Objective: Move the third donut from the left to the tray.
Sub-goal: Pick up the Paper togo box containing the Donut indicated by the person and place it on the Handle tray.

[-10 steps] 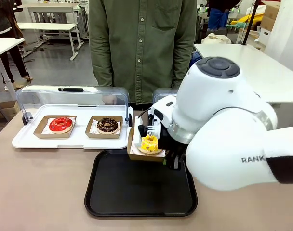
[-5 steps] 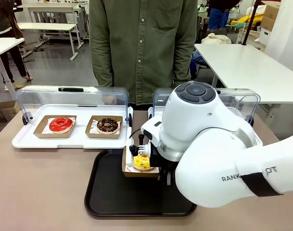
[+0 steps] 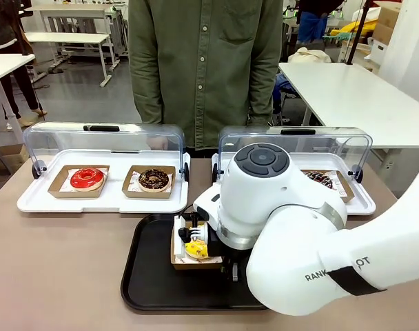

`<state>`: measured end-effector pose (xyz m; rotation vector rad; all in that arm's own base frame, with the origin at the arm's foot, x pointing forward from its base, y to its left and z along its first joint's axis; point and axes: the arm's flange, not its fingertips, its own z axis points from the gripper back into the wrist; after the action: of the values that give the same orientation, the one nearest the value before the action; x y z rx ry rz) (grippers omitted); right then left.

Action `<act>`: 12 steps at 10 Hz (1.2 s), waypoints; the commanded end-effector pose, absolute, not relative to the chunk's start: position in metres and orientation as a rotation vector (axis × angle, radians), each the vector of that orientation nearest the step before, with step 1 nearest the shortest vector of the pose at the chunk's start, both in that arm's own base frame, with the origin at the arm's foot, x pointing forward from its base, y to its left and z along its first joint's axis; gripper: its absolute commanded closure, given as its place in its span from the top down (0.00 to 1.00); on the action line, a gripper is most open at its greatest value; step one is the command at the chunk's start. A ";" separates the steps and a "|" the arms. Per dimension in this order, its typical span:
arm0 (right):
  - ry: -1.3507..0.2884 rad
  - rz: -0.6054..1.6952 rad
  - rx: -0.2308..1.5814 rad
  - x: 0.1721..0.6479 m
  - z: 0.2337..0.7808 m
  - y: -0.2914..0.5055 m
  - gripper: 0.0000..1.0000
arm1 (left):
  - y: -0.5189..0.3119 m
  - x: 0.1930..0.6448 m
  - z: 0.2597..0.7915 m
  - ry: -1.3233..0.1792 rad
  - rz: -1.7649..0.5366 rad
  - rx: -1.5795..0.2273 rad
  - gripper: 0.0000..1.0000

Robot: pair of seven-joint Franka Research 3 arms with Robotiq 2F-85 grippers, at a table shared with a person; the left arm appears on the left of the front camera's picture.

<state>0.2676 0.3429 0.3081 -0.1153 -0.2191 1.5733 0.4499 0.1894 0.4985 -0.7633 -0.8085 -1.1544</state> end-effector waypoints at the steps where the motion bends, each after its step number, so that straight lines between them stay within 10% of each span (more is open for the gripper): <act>1: -0.243 1.542 -0.143 0.236 0.290 0.303 0.02 | 0.189 0.450 0.500 -0.812 -1.158 -0.762 1.00; 4: -0.225 1.566 -0.132 0.234 0.283 0.301 0.02 | 0.189 0.450 0.500 -0.812 -1.158 -0.762 1.00; 5: -0.235 1.575 -0.127 0.232 0.286 0.302 0.49 | 0.189 0.450 0.500 -0.812 -1.158 -0.762 1.00; 6: -0.237 1.577 -0.126 0.233 0.289 0.300 0.60 | 0.189 0.450 0.500 -0.812 -1.158 -0.762 1.00; 7: -0.232 1.568 -0.107 0.232 0.295 0.299 1.00 | 0.189 0.450 0.500 -0.812 -1.158 -0.762 1.00; 9: -0.244 1.532 -0.053 0.235 0.313 0.294 1.00 | 0.189 0.450 0.500 -0.812 -1.158 -0.762 1.00; 10: -0.247 1.519 -0.052 0.236 0.322 0.292 0.82 | 0.189 0.450 0.500 -0.812 -1.158 -0.762 1.00; 12: -0.248 1.519 -0.062 0.237 0.343 0.283 1.00 | 0.189 0.450 0.500 -0.812 -1.158 -0.762 1.00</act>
<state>0.2720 0.3389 0.3332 -0.0738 -0.2508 1.4948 0.4499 0.1894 0.4985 -0.7633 -0.8084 -1.1543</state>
